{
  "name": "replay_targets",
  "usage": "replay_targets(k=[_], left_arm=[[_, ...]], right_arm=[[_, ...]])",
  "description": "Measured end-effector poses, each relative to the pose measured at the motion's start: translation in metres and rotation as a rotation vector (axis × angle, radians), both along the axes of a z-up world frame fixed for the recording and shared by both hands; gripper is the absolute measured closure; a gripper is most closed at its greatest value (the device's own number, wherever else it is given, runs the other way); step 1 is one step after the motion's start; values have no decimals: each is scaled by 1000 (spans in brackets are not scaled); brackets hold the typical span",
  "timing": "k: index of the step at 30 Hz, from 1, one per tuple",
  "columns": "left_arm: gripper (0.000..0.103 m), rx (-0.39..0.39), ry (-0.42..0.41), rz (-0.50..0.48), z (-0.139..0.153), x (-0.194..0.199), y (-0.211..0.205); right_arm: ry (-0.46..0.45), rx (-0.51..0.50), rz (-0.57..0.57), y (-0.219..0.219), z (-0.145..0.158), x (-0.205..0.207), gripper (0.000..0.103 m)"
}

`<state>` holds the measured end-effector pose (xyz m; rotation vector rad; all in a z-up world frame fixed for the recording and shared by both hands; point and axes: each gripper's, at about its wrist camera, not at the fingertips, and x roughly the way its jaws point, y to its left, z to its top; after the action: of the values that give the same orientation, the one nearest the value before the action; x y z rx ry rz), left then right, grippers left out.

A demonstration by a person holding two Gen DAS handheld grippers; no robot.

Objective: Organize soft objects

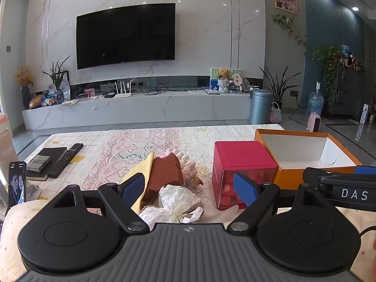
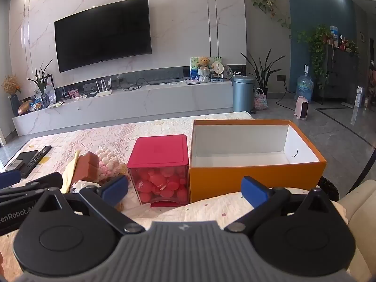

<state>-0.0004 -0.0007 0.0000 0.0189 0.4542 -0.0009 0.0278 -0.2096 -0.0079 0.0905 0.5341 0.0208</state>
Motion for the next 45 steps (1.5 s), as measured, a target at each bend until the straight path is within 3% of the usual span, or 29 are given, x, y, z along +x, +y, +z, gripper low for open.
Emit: replay_targets(k=[45], left_arm=[[3, -20, 24, 3, -4, 1, 0]], right_arm=[[-2, 10, 4, 0, 0, -2, 3]])
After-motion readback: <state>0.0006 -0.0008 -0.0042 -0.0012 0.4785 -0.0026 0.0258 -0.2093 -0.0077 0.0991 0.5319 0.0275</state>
